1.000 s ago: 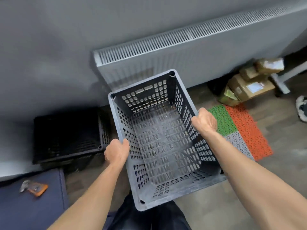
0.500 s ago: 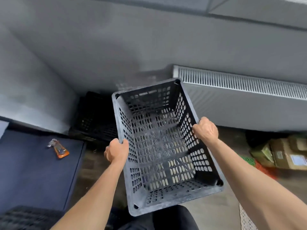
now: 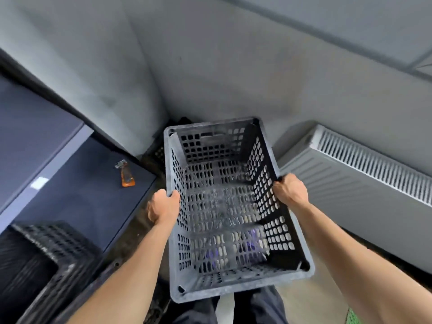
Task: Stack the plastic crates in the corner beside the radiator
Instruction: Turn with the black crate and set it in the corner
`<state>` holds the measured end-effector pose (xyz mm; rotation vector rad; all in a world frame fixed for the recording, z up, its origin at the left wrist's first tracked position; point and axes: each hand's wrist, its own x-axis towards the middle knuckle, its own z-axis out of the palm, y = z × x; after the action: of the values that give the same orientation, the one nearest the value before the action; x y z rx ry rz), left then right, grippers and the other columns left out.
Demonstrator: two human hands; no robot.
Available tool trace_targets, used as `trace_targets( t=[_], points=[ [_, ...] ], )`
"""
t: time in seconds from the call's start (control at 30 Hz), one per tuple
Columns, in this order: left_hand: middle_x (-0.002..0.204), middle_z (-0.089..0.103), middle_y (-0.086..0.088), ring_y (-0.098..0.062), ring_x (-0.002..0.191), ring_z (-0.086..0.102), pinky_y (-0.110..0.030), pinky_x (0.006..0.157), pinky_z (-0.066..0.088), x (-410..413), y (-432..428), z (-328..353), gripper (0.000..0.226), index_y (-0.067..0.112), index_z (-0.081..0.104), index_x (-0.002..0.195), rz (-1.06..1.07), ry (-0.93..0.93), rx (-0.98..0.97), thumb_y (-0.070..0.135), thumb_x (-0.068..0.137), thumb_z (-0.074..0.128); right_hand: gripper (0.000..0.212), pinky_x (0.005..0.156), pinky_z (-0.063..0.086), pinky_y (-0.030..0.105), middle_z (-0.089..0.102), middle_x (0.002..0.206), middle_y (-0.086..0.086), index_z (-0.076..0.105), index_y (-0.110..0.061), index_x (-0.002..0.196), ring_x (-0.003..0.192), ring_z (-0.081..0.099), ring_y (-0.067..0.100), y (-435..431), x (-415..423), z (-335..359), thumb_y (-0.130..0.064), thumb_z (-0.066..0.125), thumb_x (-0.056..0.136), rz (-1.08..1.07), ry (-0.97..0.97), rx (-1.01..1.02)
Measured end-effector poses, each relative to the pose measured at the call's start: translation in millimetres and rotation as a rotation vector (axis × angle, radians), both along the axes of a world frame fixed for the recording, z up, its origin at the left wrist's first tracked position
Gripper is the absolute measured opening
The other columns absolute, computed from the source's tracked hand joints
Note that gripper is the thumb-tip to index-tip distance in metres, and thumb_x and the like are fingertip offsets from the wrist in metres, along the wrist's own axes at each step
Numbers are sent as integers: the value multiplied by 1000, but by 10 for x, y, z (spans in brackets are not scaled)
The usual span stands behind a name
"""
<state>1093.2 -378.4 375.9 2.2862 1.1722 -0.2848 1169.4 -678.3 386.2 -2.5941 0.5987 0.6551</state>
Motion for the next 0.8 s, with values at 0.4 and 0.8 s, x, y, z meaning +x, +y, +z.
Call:
trace_targets(
  t=[0.4,0.8],
  points=[
    [69,56,-8,-31,73,57,-30,62,40,35,-150,107,43,9,47,66,237,49,39,44,89,55,28,71,53,35,70,89,14,66,-5,96,79,64,32,185,1108,93,-26,54,81,297,-3,62],
    [71,61,-5,-24,68,55,-26,55,33,169,172,-210,47,13,48,70,386,82,-27,55,92,54,22,81,57,42,71,89,9,69,-18,97,85,65,33,879,1771,-70,-32,63,82,469,-50,36]
  ],
)
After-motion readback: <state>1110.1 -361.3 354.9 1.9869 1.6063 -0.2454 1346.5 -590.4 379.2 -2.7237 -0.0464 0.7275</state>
